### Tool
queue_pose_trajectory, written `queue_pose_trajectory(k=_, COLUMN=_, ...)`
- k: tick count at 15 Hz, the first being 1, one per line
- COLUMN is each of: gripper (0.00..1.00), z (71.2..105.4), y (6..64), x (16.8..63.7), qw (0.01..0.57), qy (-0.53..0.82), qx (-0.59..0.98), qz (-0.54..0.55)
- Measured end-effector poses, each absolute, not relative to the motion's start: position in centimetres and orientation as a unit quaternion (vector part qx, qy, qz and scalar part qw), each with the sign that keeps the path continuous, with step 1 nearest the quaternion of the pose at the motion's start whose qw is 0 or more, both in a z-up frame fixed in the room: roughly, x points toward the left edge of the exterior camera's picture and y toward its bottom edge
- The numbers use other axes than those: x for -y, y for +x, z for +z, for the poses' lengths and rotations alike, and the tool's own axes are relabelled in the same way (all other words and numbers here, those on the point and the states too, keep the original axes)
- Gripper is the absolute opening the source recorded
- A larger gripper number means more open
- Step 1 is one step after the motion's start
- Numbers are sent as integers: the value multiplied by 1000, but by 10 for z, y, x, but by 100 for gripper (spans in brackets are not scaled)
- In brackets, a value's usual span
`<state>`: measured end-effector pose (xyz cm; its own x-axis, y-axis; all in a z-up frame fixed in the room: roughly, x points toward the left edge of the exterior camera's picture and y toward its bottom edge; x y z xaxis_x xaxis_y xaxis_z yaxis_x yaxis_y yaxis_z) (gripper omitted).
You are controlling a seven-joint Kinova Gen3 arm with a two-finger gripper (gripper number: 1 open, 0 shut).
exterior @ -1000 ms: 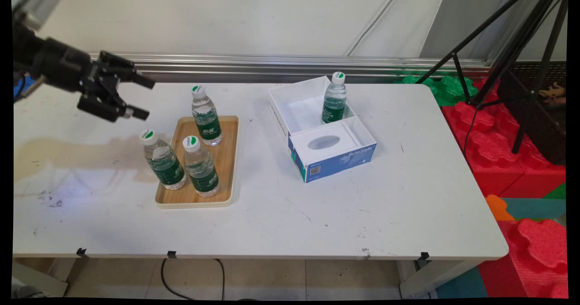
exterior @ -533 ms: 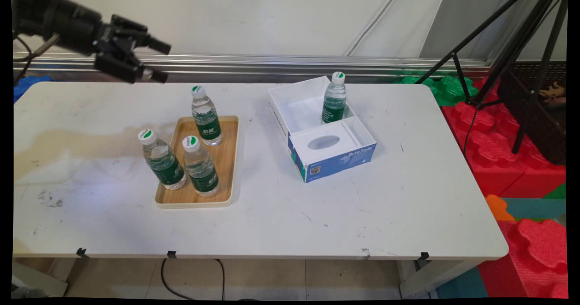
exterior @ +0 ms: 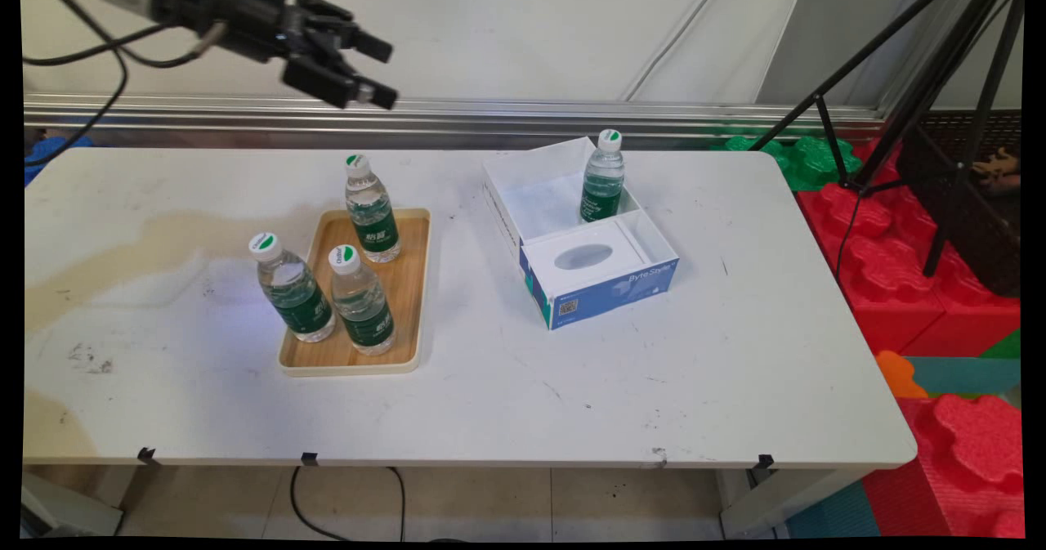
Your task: Pick up the green bottle from the white box
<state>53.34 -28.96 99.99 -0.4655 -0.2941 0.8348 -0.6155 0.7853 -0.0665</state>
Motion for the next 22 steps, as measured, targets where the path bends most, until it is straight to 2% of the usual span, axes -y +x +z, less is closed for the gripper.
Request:
queue_pose_trajectory(k=7, gripper=100, z=967, y=485, x=357, qw=420, qy=287, qx=845, qz=165)
queue_pose_trajectory(k=13, gripper=100, z=922, y=434, x=427, qw=392, qy=305, qx=857, qz=141)
queue_pose_trajectory(k=22, gripper=100, z=868, y=379, x=490, qw=367, qy=303, qx=871, qz=117)
